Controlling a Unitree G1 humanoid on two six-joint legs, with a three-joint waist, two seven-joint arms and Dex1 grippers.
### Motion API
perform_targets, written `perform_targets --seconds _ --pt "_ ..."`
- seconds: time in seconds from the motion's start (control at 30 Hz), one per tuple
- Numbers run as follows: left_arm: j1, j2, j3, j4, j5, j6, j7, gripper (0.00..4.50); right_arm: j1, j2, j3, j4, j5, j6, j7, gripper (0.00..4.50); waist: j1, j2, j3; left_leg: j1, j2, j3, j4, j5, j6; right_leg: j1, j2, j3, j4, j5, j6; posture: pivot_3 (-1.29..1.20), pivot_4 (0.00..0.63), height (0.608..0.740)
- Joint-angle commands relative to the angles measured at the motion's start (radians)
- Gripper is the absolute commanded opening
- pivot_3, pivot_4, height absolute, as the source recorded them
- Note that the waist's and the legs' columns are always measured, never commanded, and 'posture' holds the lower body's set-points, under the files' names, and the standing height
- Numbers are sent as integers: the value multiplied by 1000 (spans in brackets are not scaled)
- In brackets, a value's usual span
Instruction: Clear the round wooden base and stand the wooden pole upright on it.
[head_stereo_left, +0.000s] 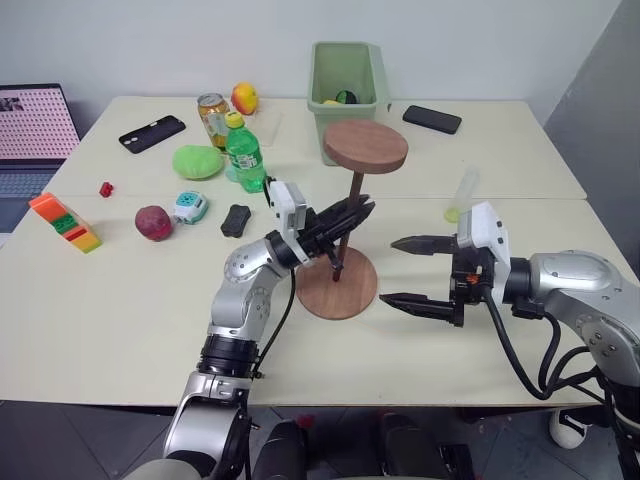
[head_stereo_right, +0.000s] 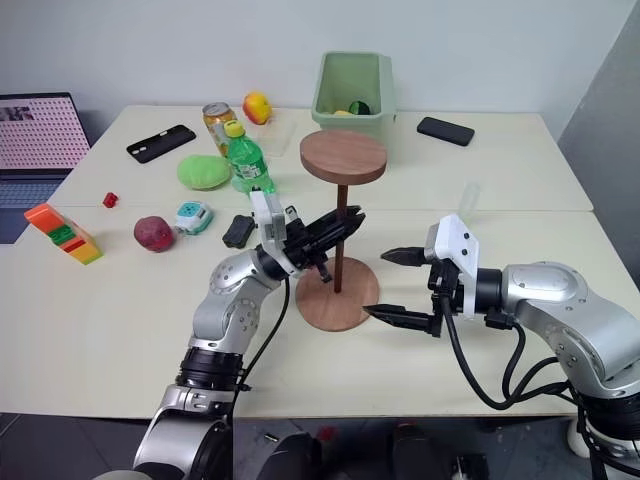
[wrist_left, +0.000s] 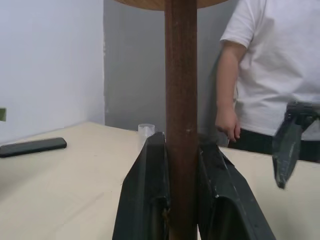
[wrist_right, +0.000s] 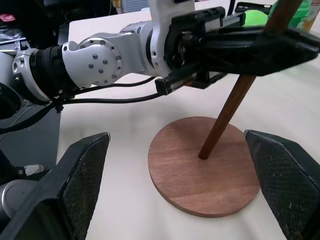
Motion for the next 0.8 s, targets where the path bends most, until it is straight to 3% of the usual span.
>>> perform_targets --seconds 0.03,0.43,0.8 --pt "26 2 -8 -20 -2 21 19 277 -2 -10 -31 -25 15 -8 4 4500 0 0 0 0 0 0 0 0 0 0 0 0 0 0 0 0 150 740" --pt "141 68 -18 -92 15 30 27 277 7 -30 -34 -27 16 -11 14 4500 -5 0 -1 1 1 1 -1 0 0 1 1 1 0 0 0 0 150 740" --pt "226 162 -41 -170 8 131 49 277 -3 -24 -25 -14 12 -21 13 4500 -6 1 -4 18 1 2 -10 -1 2 15 1 2 -8 0 0 0 150 740"
